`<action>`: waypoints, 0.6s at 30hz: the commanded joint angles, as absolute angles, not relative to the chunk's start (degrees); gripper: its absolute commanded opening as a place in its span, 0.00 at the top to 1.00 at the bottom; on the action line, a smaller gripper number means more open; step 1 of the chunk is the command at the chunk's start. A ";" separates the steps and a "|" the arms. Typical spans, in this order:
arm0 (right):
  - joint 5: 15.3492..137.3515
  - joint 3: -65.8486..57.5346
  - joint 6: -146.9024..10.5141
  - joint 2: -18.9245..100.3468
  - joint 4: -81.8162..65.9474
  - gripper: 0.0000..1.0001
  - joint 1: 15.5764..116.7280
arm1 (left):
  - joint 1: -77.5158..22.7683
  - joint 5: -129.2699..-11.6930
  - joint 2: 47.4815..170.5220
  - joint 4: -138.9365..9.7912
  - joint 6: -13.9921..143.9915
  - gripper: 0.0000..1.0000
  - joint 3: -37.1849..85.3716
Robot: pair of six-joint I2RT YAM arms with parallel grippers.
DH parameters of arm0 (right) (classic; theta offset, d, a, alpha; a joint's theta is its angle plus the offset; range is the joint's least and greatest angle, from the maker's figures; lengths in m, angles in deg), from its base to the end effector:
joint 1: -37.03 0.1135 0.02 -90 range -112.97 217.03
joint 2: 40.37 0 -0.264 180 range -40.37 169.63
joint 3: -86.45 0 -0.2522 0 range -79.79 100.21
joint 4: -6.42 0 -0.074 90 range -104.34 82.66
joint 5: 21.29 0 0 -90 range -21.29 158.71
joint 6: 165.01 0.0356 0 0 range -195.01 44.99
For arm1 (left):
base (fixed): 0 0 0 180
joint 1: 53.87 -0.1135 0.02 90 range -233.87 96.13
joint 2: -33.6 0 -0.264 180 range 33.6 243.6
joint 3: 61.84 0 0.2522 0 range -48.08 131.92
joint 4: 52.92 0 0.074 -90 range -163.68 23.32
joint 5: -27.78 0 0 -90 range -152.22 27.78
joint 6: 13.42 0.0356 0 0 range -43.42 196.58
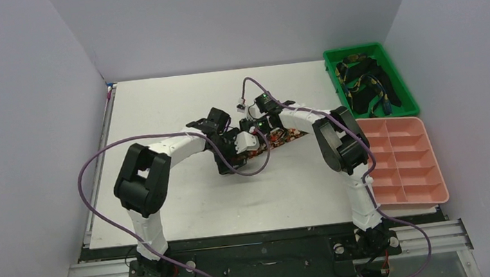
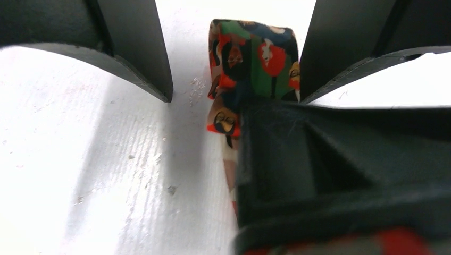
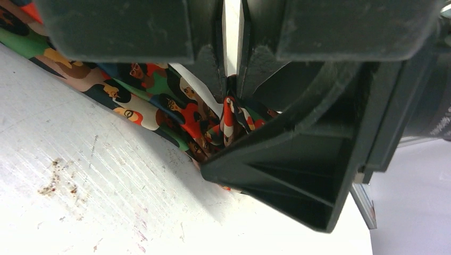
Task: Roll the ties
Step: Roll the tie at the center of the board.
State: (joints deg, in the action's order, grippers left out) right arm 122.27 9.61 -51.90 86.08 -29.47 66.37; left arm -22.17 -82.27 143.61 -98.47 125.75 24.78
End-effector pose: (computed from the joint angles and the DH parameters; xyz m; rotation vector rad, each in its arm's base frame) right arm 0.3846 0.2490 0.1444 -0.5157 2.6444 1.5332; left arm 0.3173 -0.2103 0.1612 1.8192 1.9981 -0.3956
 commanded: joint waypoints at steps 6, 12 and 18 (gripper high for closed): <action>122.00 12.48 -55.22 87.64 -30.80 1.00 66.91 | -29.88 -93.55 141.26 -96.18 122.28 0.16 27.33; 122.40 13.17 -53.77 87.94 -29.90 1.00 66.93 | -28.91 -94.29 142.90 -101.27 128.84 0.18 28.30; 122.79 13.20 -52.70 87.71 -29.05 1.00 66.82 | -27.15 -91.97 144.29 -99.97 128.27 0.20 28.70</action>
